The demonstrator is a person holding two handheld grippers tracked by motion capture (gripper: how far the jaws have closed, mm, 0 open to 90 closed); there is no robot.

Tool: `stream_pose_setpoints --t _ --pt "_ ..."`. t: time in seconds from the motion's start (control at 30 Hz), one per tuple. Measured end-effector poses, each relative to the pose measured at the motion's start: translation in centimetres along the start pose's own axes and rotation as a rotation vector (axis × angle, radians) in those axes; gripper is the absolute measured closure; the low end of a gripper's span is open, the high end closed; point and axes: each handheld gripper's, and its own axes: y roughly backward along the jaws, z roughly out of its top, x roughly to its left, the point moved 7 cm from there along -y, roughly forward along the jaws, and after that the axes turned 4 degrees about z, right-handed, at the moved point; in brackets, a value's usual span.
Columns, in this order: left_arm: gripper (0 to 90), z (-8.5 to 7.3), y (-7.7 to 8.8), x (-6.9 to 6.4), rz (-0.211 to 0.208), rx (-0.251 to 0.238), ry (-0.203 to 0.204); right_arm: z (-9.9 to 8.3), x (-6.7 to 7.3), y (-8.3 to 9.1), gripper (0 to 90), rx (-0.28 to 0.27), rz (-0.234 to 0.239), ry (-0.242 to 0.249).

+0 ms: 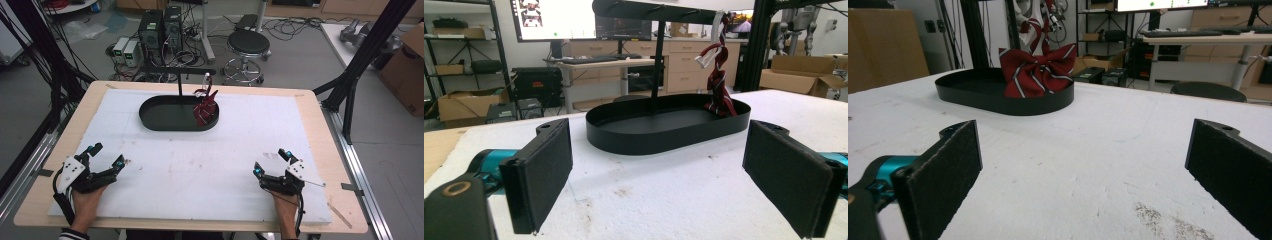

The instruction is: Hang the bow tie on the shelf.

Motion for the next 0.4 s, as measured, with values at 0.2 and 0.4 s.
stream_pose_setpoints --t 0.2,0.4 --pt "12.9 0.00 -0.01 -0.01 0.000 0.000 0.002 -0.05 0.30 -0.01 0.6 -0.001 0.007 0.028" --pt "12.9 0.00 -0.01 -0.01 0.001 0.000 0.002 -0.01 0.46 0.18 0.6 -0.022 0.008 0.045"
